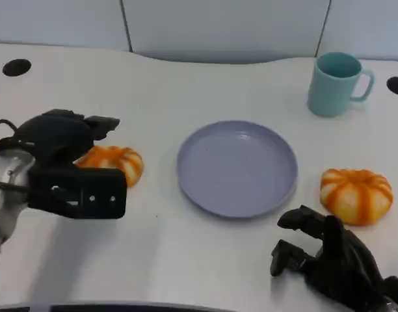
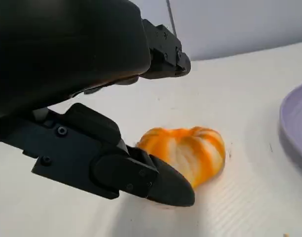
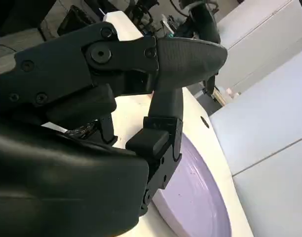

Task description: Grasp the bread from the table and place it into the plate.

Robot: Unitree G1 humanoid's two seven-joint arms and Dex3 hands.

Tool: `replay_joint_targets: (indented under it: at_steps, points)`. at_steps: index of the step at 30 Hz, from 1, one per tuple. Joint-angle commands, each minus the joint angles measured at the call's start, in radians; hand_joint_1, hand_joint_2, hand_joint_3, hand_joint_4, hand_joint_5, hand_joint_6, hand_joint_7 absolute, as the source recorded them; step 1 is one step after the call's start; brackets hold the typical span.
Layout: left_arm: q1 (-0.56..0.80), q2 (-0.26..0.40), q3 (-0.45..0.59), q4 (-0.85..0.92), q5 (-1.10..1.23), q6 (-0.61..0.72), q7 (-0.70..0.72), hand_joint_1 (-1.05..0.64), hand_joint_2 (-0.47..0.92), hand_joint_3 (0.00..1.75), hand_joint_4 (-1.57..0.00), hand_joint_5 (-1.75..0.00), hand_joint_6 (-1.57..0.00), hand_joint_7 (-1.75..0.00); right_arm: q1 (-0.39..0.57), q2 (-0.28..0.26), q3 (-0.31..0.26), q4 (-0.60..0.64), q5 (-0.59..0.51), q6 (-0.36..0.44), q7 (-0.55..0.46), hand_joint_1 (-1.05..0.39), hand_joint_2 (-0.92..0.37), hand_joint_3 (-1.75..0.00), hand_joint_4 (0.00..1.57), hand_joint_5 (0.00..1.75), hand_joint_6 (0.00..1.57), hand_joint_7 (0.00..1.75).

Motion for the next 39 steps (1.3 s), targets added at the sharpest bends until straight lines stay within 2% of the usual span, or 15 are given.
replay_joint_targets:
  at_steps: [1, 10, 17, 21, 28, 37, 39]
  points:
    - [-0.079, -0.032, -0.04, 0.123, -0.012, 0.038, -0.032, -0.87, 0.88, 0.01, -0.01, -0.23, -0.15, 0.0, 0.025, -0.009, 0.001, -0.003, -0.013, -0.018, -0.011, -0.52, -0.92, -0.47, 0.74, 1.5, 0.61, 1.13]
    - [-0.19, -0.133, -0.096, 0.404, -0.032, 0.043, 0.023, -0.85, 0.84, 0.0, -0.02, -0.26, -0.17, -0.01, 0.035, -0.012, 0.002, -0.026, -0.005, 0.002, -0.01, -0.53, -0.92, -0.47, 0.73, 1.5, 0.61, 1.12]
    - [-0.257, -0.194, -0.145, 0.534, -0.027, 0.088, 0.052, -0.8, 0.83, 0.0, -0.01, -0.26, -0.17, -0.01, 0.045, -0.007, 0.002, -0.031, 0.0, 0.001, -0.005, -0.52, -0.92, -0.48, 0.71, 1.5, 0.59, 1.13]
    - [-0.281, -0.21, -0.165, 0.572, -0.022, 0.106, 0.063, -0.82, 0.84, 0.01, 0.0, -0.27, -0.16, 0.0, 0.064, -0.005, 0.012, -0.075, -0.008, 0.02, -0.037, -0.52, -0.92, -0.48, 0.71, 1.52, 0.6, 1.14]
    - [-0.295, -0.232, -0.183, 0.617, -0.025, 0.138, 0.086, -0.82, 0.85, 0.0, -0.01, -0.29, -0.15, -0.01, 0.069, -0.005, 0.003, -0.071, 0.013, 0.034, -0.016, -0.52, -0.92, -0.46, 0.72, 1.5, 0.6, 1.13]
    - [-0.265, -0.257, -0.188, 0.642, -0.04, 0.169, 0.125, -0.67, 0.78, 0.0, -0.08, -0.31, -0.18, -0.02, 0.099, -0.003, 0.014, -0.142, 0.007, 0.069, -0.053, -0.53, -0.92, -0.45, 0.72, 1.52, 0.59, 1.15]
    - [-0.256, -0.253, -0.219, 0.646, -0.011, 0.156, 0.163, -0.64, 0.78, 0.01, -0.11, -0.33, -0.23, -0.04, 0.1, -0.003, 0.015, -0.137, 0.002, 0.056, -0.053, -0.53, -0.92, -0.46, 0.71, 1.53, 0.59, 1.16]
